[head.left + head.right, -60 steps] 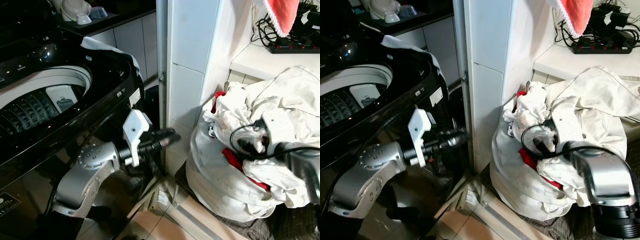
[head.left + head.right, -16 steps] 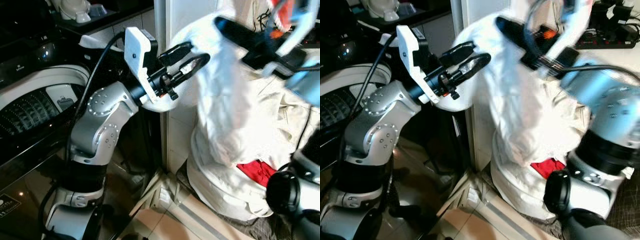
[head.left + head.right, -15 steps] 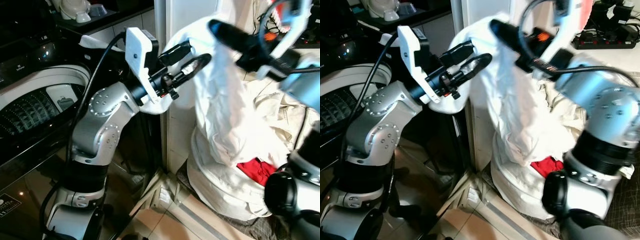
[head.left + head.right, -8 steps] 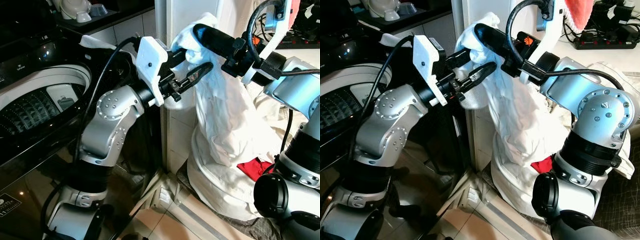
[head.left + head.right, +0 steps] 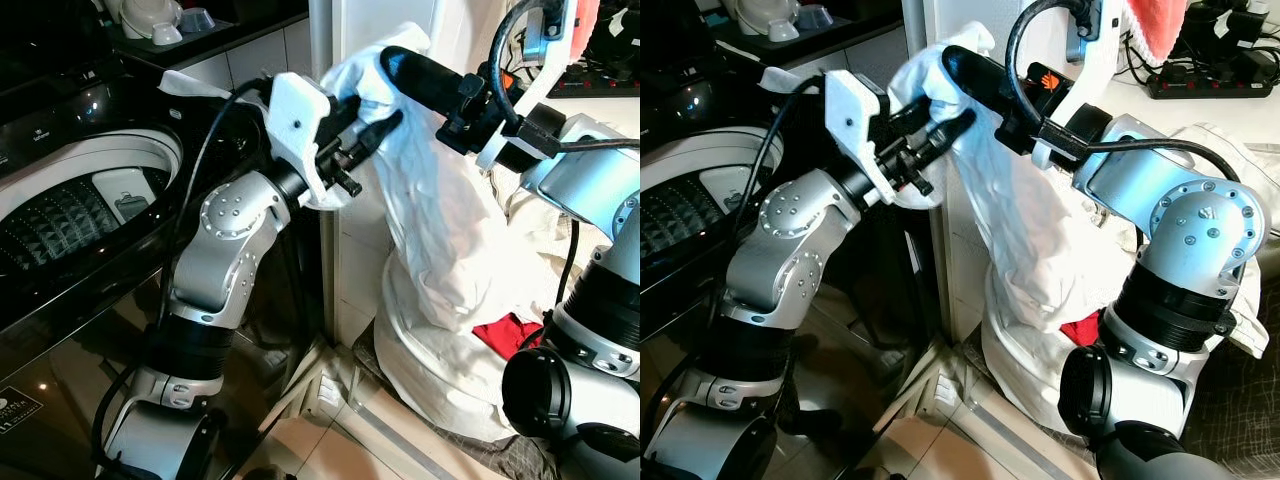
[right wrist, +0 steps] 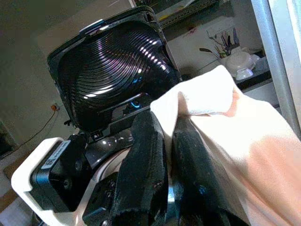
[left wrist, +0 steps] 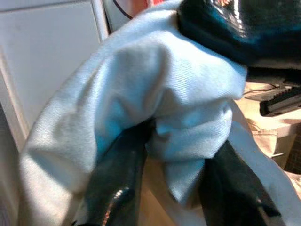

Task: Clothes washing

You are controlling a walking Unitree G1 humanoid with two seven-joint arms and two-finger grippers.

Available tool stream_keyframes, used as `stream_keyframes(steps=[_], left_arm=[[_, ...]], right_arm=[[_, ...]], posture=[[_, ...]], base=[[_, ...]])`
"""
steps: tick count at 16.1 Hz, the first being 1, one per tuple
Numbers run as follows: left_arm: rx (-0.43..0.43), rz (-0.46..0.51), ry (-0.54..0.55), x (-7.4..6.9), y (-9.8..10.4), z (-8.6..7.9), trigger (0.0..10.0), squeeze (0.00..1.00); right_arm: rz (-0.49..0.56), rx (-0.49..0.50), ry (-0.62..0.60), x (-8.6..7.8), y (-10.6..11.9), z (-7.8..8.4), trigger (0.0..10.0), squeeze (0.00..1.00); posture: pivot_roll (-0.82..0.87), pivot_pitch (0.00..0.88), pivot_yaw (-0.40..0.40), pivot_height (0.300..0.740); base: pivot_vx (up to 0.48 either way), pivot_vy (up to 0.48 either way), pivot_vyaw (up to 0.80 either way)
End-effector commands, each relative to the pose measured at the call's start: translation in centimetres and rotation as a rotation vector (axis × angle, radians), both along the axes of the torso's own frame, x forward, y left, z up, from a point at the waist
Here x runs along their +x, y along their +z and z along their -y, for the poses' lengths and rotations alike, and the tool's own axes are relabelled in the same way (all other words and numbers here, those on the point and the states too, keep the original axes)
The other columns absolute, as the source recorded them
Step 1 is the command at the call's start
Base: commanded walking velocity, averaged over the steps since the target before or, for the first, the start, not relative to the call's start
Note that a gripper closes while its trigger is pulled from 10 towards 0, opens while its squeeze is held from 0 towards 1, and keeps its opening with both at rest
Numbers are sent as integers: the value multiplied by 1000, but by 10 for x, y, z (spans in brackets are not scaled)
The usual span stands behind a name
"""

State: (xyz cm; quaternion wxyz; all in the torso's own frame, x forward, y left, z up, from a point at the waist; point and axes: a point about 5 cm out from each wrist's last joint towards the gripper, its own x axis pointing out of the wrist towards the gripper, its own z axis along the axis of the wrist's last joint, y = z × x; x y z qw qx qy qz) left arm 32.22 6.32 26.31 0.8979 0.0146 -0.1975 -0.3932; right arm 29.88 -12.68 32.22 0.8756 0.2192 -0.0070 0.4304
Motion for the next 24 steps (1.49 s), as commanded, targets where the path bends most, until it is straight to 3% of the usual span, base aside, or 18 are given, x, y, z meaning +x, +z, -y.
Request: stream_keyframes(steps=[1,10,11,12,13,17,18,19,21,22,23,24], left_arm=[[-13,26,23,2,7,-3,0,0],[-43,31,32,5,10,-11,0,0],[-43,31,38,6,11,-13,0,0],[-37,37,50,7,12,-16,0,0],[-31,43,82,11,14,-22,0,0],[28,88,252,30,29,-55,0,0],[57,121,337,38,39,-73,0,0],[74,138,382,42,45,-82,0,0],[274,362,842,59,111,-148,0,0],[336,433,952,58,127,-158,0,0],[446,579,1157,51,158,-176,0,0],[481,640,1242,48,171,-182,0,0]], right_arm=[[13,-5,25,-5,0,-4,0,0],[5,-16,-21,-2,-2,0,0,0],[11,-20,-28,-2,-2,0,2745,0],[20,-23,-33,-2,-1,0,10000,0],[23,3,-10,-3,0,0,10000,1000],[37,-25,-80,-3,-1,8,10000,1000],[37,-42,-123,-3,-3,15,10000,0],[45,-53,-139,-4,-4,18,10000,0],[62,-80,-163,-11,-8,26,10000,0],[62,-82,-162,-11,-9,26,10000,0],[62,-95,-158,-11,-11,23,10000,0],[64,-112,-150,-12,-13,19,10000,0]], posture=[[-5,0,74,740],[4,0,77,740],[4,0,79,740],[4,0,79,740],[4,0,79,740],[3,0,88,740],[2,0,88,740],[2,0,87,740],[7,0,81,740],[8,0,83,740],[9,0,85,740],[11,0,87,740]], base=[[0,0,0],[0,0,0],[0,0,0],[0,0,0],[0,0,0],[0,0,0],[0,0,0],[0,0,0],[0,0,0],[0,0,0],[0,0,0],[0,0,0]])
